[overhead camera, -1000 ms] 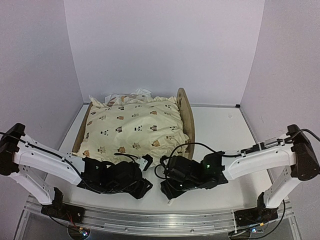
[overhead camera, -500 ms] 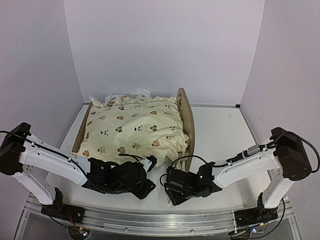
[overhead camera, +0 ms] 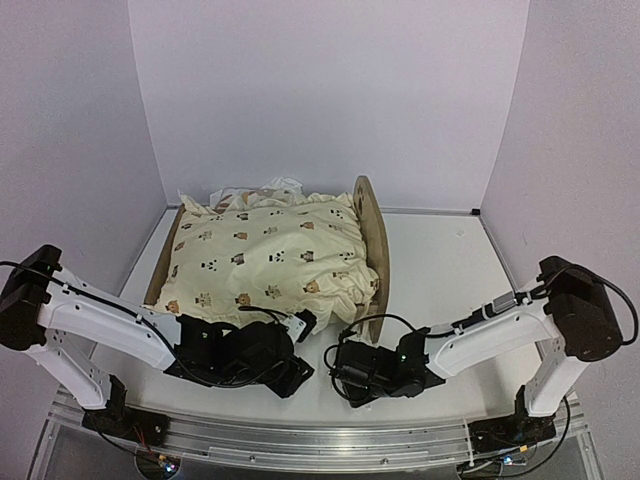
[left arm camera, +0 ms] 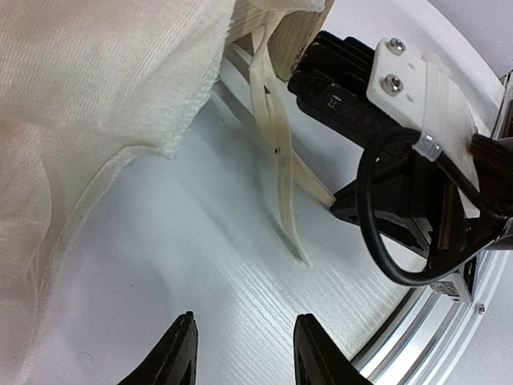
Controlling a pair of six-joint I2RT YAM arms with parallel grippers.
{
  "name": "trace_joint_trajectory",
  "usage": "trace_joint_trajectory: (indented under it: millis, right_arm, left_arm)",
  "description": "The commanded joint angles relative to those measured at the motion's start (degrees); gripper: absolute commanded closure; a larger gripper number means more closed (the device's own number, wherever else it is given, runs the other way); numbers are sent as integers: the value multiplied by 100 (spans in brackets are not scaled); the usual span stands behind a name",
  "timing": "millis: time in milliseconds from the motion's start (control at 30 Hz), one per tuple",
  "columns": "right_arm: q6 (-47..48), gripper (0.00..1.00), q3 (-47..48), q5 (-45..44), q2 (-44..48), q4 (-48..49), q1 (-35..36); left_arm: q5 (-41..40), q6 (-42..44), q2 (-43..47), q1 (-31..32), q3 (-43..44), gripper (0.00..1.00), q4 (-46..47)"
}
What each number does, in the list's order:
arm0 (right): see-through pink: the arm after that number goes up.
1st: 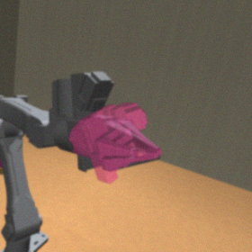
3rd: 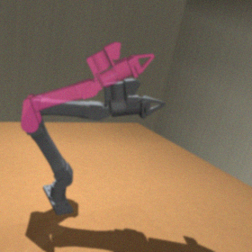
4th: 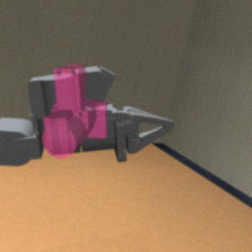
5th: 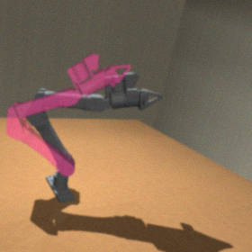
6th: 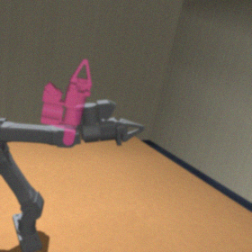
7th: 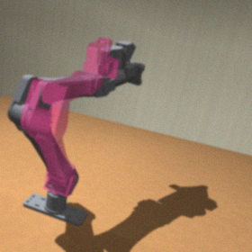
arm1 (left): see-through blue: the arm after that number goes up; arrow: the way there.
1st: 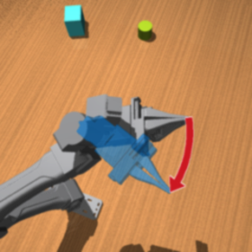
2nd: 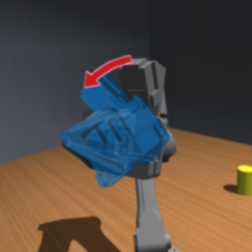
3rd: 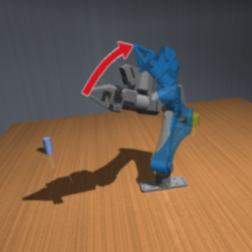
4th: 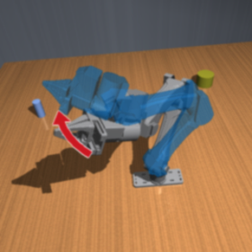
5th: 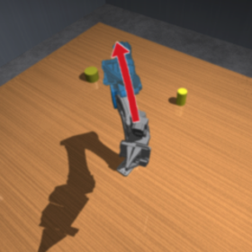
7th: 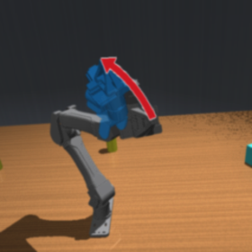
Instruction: Set up the pet bed
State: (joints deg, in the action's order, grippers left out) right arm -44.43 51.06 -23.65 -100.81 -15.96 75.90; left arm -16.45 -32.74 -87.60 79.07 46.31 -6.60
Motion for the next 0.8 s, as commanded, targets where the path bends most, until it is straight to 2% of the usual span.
trace_joint_trajectory:
  millis: [0,300,600,767]
  right_arm:
    - [176,100,-158,-186,326,-363,30]
    - [911,100,-122,-1080,1331,-1159,30]
    - [1057,100,-36,-1171,1363,-1242,30]
    - [1068,100,-26,-1208,1354,-1243,30]
  left_arm:
    - [49,187,-226,-29,416,58,576]
    - [293,356,-1037,-198,908,57,1379]
    - [828,213,-1583,-443,1015,41,1865]
    - [1047,10,-1834,-547,991,39,2283]
